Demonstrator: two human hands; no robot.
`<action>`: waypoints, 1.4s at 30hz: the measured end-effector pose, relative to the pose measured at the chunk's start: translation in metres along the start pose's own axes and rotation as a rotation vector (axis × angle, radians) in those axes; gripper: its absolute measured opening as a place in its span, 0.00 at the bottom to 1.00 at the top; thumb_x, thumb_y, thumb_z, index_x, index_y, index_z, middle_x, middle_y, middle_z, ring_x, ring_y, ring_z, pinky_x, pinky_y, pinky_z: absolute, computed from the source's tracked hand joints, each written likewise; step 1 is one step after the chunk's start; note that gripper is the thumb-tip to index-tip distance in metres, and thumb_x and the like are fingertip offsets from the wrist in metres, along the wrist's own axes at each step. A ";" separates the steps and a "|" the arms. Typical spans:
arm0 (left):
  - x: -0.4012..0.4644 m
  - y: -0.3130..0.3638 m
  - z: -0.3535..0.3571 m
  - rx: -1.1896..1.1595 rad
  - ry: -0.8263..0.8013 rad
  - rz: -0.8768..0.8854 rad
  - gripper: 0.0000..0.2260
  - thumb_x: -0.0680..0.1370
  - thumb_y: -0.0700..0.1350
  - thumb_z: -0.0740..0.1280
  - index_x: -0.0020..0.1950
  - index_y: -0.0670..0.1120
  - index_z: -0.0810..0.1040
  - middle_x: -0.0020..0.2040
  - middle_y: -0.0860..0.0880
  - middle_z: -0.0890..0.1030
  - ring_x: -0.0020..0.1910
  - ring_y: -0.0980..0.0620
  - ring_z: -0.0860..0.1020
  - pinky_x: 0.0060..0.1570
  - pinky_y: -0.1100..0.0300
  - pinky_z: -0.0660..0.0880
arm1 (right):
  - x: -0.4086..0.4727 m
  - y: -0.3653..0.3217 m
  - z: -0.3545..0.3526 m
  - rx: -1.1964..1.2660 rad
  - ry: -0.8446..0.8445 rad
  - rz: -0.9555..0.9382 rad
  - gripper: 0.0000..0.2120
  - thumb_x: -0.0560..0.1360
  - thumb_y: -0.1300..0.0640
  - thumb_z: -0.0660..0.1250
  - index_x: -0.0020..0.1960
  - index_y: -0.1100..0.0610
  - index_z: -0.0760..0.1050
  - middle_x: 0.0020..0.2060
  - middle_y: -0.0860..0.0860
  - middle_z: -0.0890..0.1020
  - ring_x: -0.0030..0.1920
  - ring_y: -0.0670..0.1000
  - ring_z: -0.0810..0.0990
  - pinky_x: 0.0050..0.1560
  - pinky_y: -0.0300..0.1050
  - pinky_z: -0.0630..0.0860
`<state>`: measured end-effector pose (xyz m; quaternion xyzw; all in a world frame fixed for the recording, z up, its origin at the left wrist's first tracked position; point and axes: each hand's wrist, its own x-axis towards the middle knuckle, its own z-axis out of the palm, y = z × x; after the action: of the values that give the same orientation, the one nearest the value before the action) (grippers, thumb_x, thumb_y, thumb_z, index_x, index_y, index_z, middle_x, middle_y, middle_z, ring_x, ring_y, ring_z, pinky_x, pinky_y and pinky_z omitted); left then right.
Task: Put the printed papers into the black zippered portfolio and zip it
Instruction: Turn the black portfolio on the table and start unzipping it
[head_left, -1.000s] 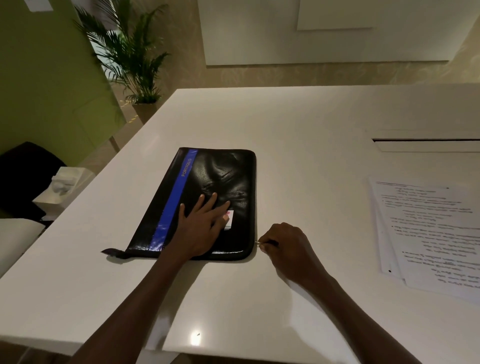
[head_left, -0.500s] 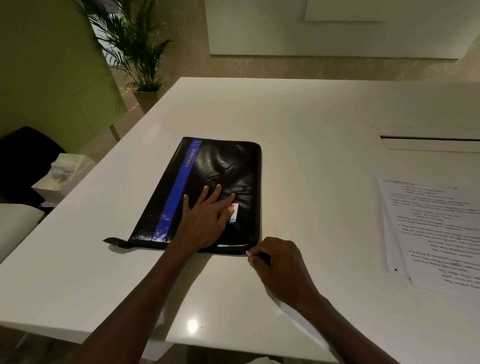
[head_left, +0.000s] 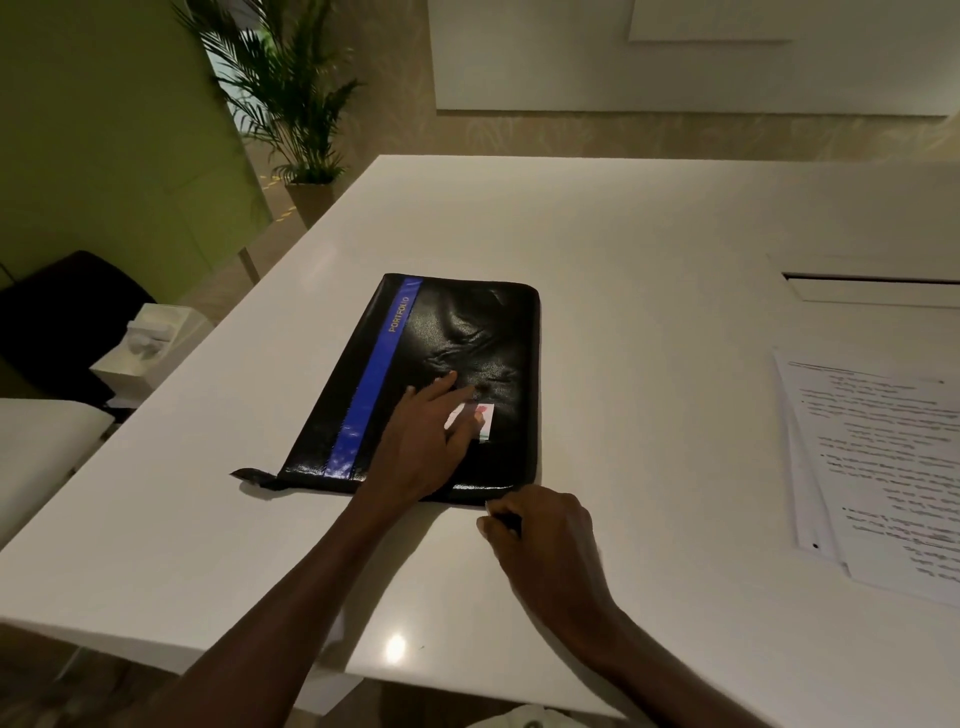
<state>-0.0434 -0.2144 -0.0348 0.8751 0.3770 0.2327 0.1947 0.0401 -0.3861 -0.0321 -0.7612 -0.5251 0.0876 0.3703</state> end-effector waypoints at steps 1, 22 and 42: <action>-0.005 0.004 -0.003 -0.060 0.093 0.015 0.18 0.77 0.52 0.64 0.64 0.45 0.78 0.65 0.45 0.78 0.64 0.48 0.75 0.67 0.48 0.70 | 0.000 0.001 -0.001 -0.003 0.003 0.001 0.07 0.72 0.52 0.72 0.37 0.54 0.83 0.32 0.47 0.83 0.31 0.44 0.77 0.34 0.29 0.64; -0.090 0.079 -0.031 -0.863 -0.099 -0.686 0.12 0.76 0.40 0.70 0.34 0.47 0.87 0.35 0.42 0.85 0.36 0.49 0.84 0.41 0.57 0.82 | -0.002 0.007 -0.012 0.237 -0.098 0.038 0.09 0.73 0.56 0.67 0.46 0.51 0.86 0.39 0.46 0.85 0.38 0.44 0.81 0.41 0.29 0.74; -0.105 0.046 -0.022 0.017 0.303 -0.405 0.09 0.70 0.44 0.74 0.32 0.47 0.79 0.25 0.53 0.77 0.26 0.50 0.76 0.32 0.61 0.66 | 0.057 0.013 -0.018 0.315 -0.084 0.447 0.24 0.72 0.50 0.73 0.24 0.54 0.66 0.18 0.48 0.72 0.22 0.47 0.71 0.27 0.37 0.67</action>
<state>-0.0929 -0.3184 -0.0209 0.7385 0.5715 0.3141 0.1713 0.0838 -0.3477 -0.0136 -0.7869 -0.3390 0.2792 0.4334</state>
